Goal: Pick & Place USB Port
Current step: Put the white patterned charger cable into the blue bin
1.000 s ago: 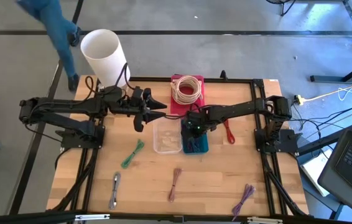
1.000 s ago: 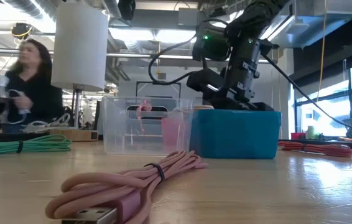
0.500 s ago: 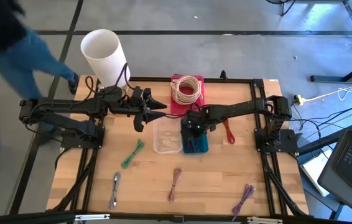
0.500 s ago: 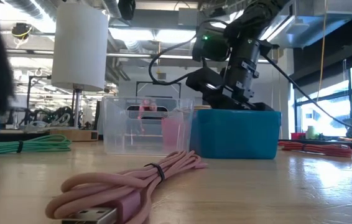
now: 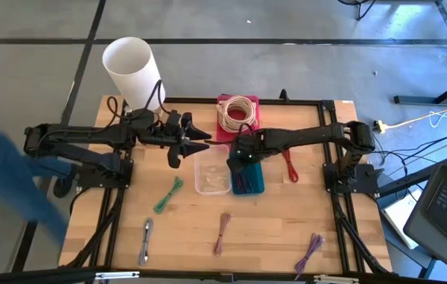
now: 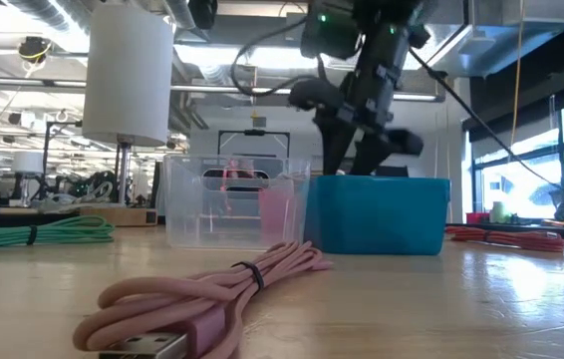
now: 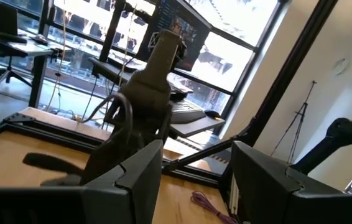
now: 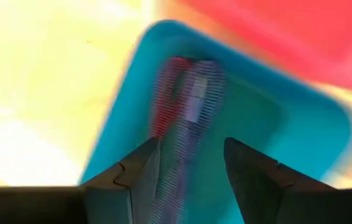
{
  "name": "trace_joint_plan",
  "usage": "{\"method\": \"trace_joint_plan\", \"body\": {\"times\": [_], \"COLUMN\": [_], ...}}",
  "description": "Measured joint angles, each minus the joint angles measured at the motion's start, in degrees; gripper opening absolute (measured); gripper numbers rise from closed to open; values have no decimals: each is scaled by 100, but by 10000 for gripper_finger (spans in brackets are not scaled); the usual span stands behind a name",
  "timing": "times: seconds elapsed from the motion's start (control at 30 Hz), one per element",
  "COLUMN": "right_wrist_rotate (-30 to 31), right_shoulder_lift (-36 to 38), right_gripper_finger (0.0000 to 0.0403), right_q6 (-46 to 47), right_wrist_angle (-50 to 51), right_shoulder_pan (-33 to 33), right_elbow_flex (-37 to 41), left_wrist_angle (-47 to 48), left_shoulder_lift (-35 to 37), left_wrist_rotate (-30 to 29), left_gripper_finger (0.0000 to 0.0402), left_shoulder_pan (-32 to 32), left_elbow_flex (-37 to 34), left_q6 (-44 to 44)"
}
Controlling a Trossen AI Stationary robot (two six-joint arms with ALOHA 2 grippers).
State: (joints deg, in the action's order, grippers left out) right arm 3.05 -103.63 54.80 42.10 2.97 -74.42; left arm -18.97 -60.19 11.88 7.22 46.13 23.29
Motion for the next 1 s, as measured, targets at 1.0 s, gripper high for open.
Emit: {"method": "trace_joint_plan", "body": {"times": [1.0], "right_wrist_rotate": [4008], "right_shoulder_lift": [617], "right_gripper_finger": [161], "right_q6": [-147], "right_wrist_angle": [4790], "right_shoulder_pan": [-1122], "right_elbow_flex": [-3075], "left_wrist_angle": [6235], "left_shoulder_lift": [813], "left_wrist_rotate": [-2077], "left_gripper_finger": [184], "left_shoulder_pan": [-4247], "left_elbow_flex": [-2], "left_q6": [6573]}}
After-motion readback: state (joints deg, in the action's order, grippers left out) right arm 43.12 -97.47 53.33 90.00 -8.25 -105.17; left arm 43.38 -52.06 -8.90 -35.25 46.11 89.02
